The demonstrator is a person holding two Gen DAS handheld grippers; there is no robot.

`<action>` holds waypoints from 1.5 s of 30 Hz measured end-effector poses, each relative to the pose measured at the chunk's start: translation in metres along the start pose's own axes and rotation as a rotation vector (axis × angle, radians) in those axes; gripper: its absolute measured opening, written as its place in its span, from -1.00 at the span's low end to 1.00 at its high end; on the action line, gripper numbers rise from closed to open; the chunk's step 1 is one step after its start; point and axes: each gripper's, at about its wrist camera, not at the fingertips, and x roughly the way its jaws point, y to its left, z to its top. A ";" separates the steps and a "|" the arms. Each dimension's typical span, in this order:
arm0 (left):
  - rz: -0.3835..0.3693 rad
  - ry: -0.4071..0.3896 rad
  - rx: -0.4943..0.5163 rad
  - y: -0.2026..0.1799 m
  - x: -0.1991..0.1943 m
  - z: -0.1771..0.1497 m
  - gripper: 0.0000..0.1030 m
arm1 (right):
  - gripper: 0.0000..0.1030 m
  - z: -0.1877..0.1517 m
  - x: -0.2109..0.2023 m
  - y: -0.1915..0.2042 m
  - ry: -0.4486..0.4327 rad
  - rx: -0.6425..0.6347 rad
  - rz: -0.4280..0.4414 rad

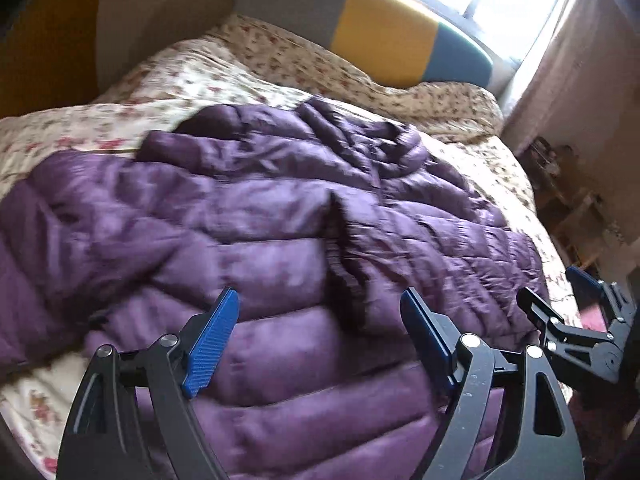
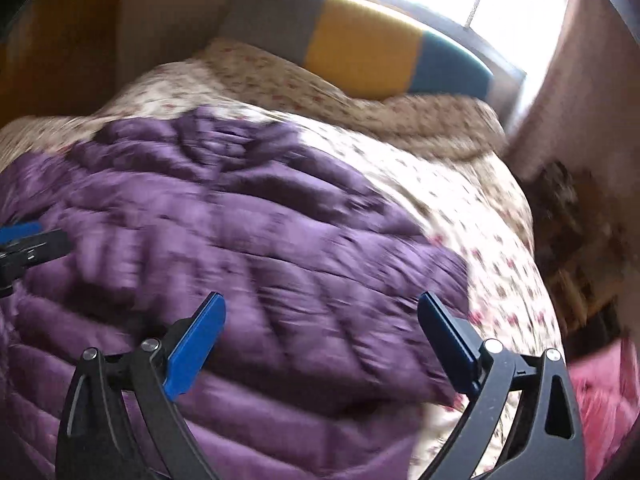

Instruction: Fold large clothes

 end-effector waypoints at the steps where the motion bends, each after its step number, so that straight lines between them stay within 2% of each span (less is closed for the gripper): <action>1: 0.001 0.006 0.005 -0.004 0.004 0.001 0.54 | 0.87 -0.001 0.004 -0.009 0.009 0.023 -0.009; 4: 0.003 0.050 0.010 -0.014 0.022 0.002 0.04 | 0.87 -0.003 0.019 -0.031 0.040 0.088 -0.029; 6: -0.009 0.076 0.004 -0.015 0.034 0.002 -0.63 | 0.87 -0.003 0.030 -0.038 0.059 0.120 -0.029; 7: -0.017 0.081 -0.005 -0.015 0.036 0.002 -0.75 | 0.87 -0.003 0.033 -0.043 0.068 0.134 -0.022; 9: -0.020 0.062 -0.010 -0.012 0.034 0.003 -0.85 | 0.87 -0.001 0.041 -0.041 0.083 0.153 0.002; 13: 0.009 0.046 -0.025 0.006 0.033 0.009 -0.85 | 0.87 0.002 0.060 -0.025 0.112 0.163 0.043; 17: 0.028 0.061 -0.020 0.017 0.037 0.008 -0.85 | 0.88 -0.004 0.080 -0.005 0.139 0.164 0.043; 19: 0.044 0.052 -0.029 0.021 0.034 0.006 -0.58 | 0.88 -0.008 0.086 0.000 0.133 0.167 0.026; 21: 0.064 0.013 -0.065 0.027 0.024 0.003 0.20 | 0.90 -0.008 0.089 0.001 0.131 0.175 0.024; 22: 0.066 -0.018 -0.080 0.029 0.017 0.002 0.28 | 0.90 -0.008 0.090 0.001 0.131 0.177 0.025; 24: 0.072 -0.051 -0.092 0.031 0.009 0.001 0.30 | 0.91 -0.009 0.092 0.001 0.130 0.177 0.027; 26: 0.046 -0.061 -0.108 0.030 0.006 -0.001 0.29 | 0.91 -0.009 0.092 0.002 0.129 0.172 0.023; 27: 0.034 -0.059 -0.103 0.027 0.006 -0.001 0.12 | 0.91 -0.009 0.092 0.003 0.128 0.171 0.022; 29: 0.029 -0.046 -0.074 0.019 0.011 0.001 -0.08 | 0.91 -0.009 0.093 0.003 0.127 0.170 0.023; 31: 0.091 -0.024 -0.038 0.012 0.023 0.002 -0.08 | 0.91 -0.008 0.093 0.003 0.126 0.170 0.022; 32: 0.115 -0.009 -0.034 0.013 0.030 0.002 -0.17 | 0.91 -0.009 0.093 0.003 0.123 0.170 0.022; 34: 0.140 0.023 -0.035 0.018 0.048 0.002 -0.17 | 0.92 -0.010 0.093 0.003 0.113 0.172 0.023; 36: 0.145 0.008 -0.026 0.018 0.053 0.001 -0.17 | 0.93 -0.011 0.095 0.003 0.111 0.175 0.026; 42: 0.123 -0.002 -0.044 0.022 0.050 -0.002 -0.17 | 0.94 -0.014 0.097 0.005 0.106 0.176 0.023; 43: 0.114 0.002 -0.057 0.024 0.046 -0.003 -0.13 | 0.94 -0.013 0.097 0.005 0.105 0.176 0.022; 45: 0.096 0.002 -0.088 0.029 0.032 -0.006 0.10 | 0.95 -0.013 0.097 0.005 0.104 0.177 0.022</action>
